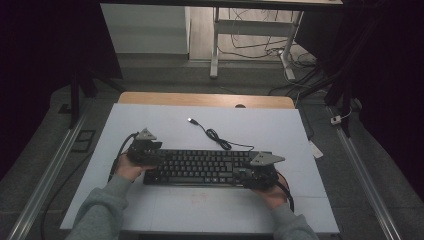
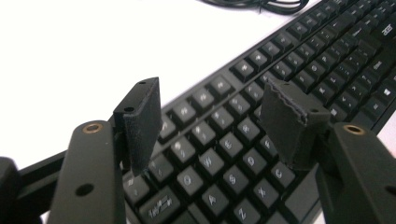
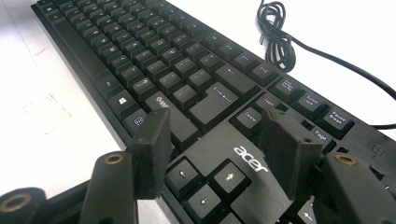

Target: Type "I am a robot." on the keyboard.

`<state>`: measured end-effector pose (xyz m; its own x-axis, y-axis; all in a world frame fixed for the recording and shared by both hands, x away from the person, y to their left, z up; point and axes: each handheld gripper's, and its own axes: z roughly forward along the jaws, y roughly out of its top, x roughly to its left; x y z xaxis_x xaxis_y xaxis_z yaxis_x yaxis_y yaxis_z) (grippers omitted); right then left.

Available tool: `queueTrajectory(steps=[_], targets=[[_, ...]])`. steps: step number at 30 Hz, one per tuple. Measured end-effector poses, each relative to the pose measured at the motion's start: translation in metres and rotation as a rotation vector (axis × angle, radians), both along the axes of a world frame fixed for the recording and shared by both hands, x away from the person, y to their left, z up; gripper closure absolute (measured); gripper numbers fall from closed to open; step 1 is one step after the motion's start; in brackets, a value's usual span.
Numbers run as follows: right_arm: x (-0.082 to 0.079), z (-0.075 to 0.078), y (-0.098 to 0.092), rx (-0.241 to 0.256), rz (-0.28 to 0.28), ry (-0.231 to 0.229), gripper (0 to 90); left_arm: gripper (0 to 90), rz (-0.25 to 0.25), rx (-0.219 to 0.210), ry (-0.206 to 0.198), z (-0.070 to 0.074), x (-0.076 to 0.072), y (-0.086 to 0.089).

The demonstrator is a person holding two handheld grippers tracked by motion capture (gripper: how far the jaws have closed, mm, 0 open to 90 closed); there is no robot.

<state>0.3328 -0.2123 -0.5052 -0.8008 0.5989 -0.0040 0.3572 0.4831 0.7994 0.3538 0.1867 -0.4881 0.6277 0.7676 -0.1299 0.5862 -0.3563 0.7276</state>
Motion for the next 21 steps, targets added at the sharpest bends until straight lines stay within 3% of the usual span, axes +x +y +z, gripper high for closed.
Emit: queueTrajectory(steps=[5,10,13,21], targets=[[-0.001,-0.001,0.0,0.002,-0.006,0.006,44.2,42.8,-0.045,-0.002,0.011,-0.004,0.008,-0.005],[0.0,-0.002,0.001,0.002,-0.004,0.008,44.3,51.3,-0.093,0.024,0.013,-0.008,0.01,-0.012],[0.0,-0.002,0.002,-0.004,0.001,0.007,44.3,59.1,-0.102,0.025,0.004,-0.006,0.01,-0.015],[0.0,-0.001,0.002,-0.006,0.005,0.002,44.3,85.6,-0.166,0.069,0.035,-0.01,0.007,-0.025]])
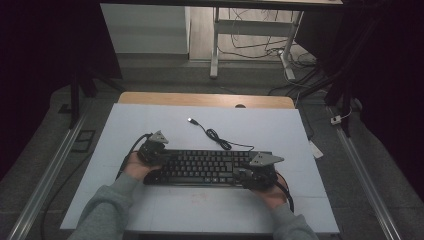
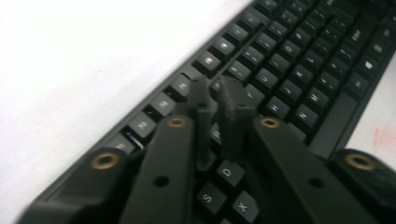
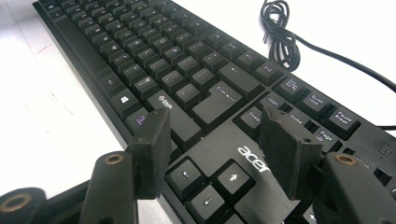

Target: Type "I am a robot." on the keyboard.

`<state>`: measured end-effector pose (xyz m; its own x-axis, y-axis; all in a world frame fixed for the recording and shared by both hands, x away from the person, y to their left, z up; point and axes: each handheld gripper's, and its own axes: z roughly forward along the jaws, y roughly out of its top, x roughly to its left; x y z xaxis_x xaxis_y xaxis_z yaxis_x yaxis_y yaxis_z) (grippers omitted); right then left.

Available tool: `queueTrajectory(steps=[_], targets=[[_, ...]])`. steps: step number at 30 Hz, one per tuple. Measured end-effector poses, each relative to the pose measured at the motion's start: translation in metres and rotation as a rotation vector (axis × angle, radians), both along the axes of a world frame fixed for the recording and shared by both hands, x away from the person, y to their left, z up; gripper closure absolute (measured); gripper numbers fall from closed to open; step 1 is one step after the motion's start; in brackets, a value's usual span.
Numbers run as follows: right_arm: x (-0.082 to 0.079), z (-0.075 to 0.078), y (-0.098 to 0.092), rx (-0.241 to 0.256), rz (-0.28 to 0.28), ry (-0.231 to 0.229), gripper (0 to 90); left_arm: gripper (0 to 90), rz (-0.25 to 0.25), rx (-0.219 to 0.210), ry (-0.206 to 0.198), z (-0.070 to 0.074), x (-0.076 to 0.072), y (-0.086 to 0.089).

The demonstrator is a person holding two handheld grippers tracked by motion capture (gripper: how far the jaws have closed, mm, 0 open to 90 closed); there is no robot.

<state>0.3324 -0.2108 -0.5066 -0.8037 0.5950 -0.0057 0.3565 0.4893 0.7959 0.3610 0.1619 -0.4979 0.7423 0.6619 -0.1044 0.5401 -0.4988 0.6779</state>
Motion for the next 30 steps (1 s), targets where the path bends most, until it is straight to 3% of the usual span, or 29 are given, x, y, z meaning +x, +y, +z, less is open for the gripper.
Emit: queueTrajectory(steps=[6,30], targets=[[0.001,0.0,-0.001,0.003,0.001,0.0,44.3,88.5,-0.026,0.044,0.012,-0.005,0.0,-0.006],[0.001,-0.001,-0.001,-0.005,-0.002,0.003,44.2,88.5,-0.034,0.085,0.024,-0.013,-0.001,-0.01]])
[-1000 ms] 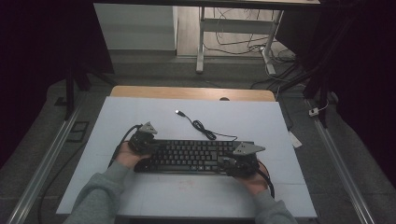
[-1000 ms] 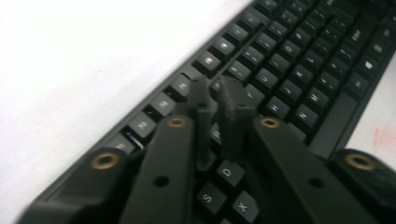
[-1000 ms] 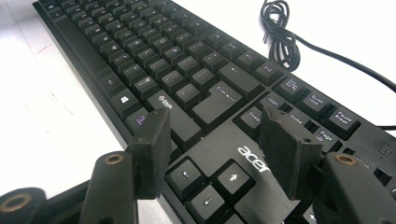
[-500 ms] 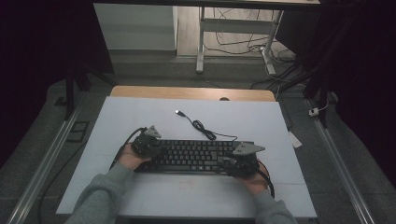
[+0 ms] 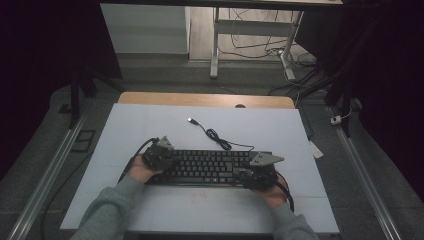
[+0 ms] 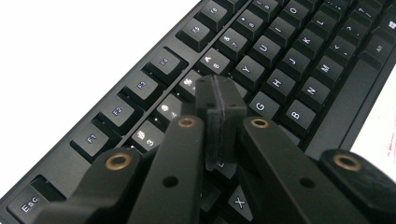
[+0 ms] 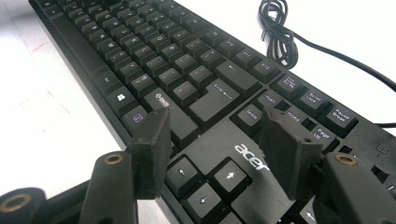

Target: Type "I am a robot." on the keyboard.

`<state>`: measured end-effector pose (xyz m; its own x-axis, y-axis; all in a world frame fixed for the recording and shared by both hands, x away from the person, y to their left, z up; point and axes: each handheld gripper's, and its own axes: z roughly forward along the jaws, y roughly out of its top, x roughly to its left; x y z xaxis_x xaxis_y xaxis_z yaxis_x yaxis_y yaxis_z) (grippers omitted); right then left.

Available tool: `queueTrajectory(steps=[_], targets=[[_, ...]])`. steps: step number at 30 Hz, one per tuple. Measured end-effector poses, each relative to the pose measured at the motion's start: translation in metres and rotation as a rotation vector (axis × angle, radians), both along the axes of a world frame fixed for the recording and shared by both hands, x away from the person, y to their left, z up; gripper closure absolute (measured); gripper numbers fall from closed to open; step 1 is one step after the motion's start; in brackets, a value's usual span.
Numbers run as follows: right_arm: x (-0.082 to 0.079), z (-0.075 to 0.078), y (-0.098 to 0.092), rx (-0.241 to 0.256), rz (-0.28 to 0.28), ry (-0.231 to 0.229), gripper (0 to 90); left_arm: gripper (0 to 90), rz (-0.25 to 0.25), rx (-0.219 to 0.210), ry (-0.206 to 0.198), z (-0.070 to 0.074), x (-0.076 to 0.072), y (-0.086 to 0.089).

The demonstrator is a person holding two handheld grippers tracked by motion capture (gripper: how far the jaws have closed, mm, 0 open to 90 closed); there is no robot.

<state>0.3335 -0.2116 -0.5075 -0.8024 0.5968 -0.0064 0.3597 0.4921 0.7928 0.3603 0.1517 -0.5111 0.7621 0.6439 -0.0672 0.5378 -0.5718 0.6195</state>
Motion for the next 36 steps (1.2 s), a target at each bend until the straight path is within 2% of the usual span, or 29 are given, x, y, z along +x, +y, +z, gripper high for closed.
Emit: queueTrajectory(steps=[12,22,27,29,33,36], targets=[[0.0,0.0,0.0,0.0,0.0,0.0,44.1,88.6,0.005,0.006,-0.009,-0.002,0.0,-0.001],[0.0,0.001,0.0,0.002,-0.002,-0.002,44.1,88.0,0.047,-0.089,-0.051,0.014,-0.006,0.012],[0.0,0.001,-0.001,-0.001,-0.003,-0.002,44.1,75.8,0.095,-0.129,-0.06,0.02,-0.01,0.019],[0.0,0.001,0.0,0.003,-0.003,-0.001,44.1,67.5,0.111,-0.139,-0.069,0.022,-0.011,0.02],[0.0,0.0,0.0,0.005,-0.004,-0.003,44.0,54.9,0.138,-0.142,-0.091,0.026,-0.015,0.024],[0.0,0.0,-0.001,-0.001,-0.004,-0.002,44.0,47.7,0.156,-0.139,-0.092,0.028,-0.015,0.026]])
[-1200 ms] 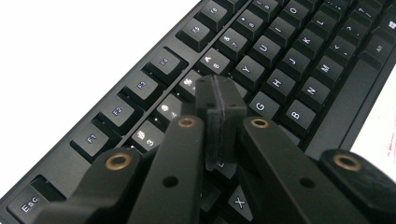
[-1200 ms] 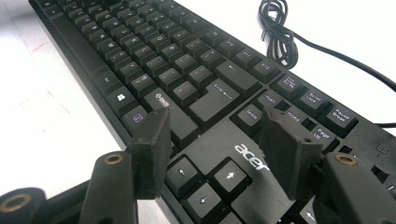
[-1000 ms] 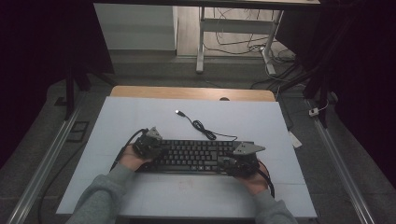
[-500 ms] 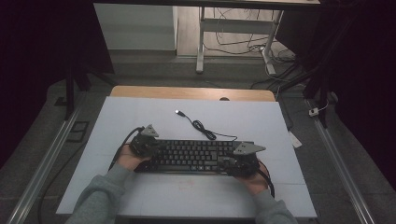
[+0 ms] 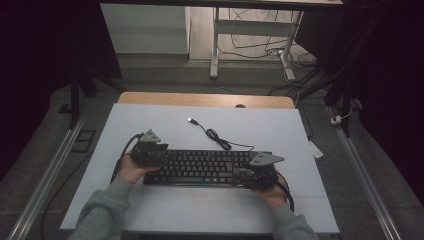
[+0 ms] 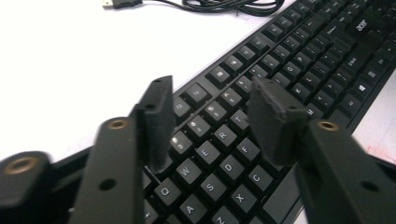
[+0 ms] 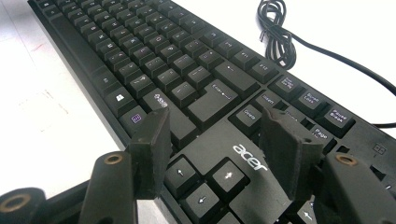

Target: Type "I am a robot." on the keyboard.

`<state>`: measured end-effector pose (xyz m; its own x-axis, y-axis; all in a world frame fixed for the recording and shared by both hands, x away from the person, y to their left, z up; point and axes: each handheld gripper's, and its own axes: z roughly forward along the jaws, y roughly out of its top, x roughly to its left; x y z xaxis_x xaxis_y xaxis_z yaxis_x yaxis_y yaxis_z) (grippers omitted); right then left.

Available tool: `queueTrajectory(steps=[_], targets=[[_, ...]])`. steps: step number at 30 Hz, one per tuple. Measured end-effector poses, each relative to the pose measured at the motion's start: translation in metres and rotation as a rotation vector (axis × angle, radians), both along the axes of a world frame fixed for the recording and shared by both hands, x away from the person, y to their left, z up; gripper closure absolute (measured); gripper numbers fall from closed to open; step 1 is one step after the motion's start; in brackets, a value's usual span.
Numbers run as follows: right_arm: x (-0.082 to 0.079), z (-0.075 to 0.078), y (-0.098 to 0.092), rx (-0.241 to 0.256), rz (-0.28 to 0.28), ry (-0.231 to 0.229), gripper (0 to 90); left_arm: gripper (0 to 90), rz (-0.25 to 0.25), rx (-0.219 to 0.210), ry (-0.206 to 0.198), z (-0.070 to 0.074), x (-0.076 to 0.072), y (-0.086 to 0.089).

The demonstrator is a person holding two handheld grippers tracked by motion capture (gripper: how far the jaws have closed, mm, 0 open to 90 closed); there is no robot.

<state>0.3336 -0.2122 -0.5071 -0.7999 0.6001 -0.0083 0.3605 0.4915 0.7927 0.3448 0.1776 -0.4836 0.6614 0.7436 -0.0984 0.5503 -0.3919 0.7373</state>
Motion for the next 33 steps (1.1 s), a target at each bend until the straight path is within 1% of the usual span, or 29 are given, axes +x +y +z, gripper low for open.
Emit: queueTrajectory(steps=[3,7,10,16,20,23,24,29,30,33], targets=[[0.0,0.0,0.0,0.003,-0.001,-0.001,43.9,43.7,0.013,0.001,0.004,0.0,0.0,0.003],[0.0,0.0,0.0,0.005,0.001,-0.002,44.0,41.3,0.027,-0.004,0.009,0.0,0.0,0.007],[0.0,0.0,0.0,0.005,0.001,-0.003,43.9,40.4,0.031,-0.005,0.011,0.0,0.0,0.008],[0.0,0.001,0.001,0.002,0.004,-0.011,44.0,39.8,0.027,0.009,0.02,-0.002,0.0,0.007],[0.0,0.002,0.003,0.011,0.012,-0.009,44.0,39.1,0.034,0.015,0.032,-0.005,0.001,0.007],[-0.001,0.005,0.005,0.033,0.018,-0.013,44.0,38.8,0.035,0.019,0.033,-0.007,0.002,0.006],[0.0,0.006,0.005,0.032,0.015,-0.013,44.1,38.8,0.034,0.018,0.032,-0.007,0.002,0.006],[0.003,0.008,0.015,0.037,0.025,-0.005,44.5,38.7,0.027,0.018,0.033,-0.007,0.002,0.005],[0.004,0.009,0.018,0.048,0.024,-0.008,44.6,38.7,0.026,0.018,0.033,-0.007,0.002,0.005],[0.008,0.012,0.026,0.047,0.024,0.003,45.0,38.7,0.024,0.015,0.034,-0.007,0.002,0.005]])
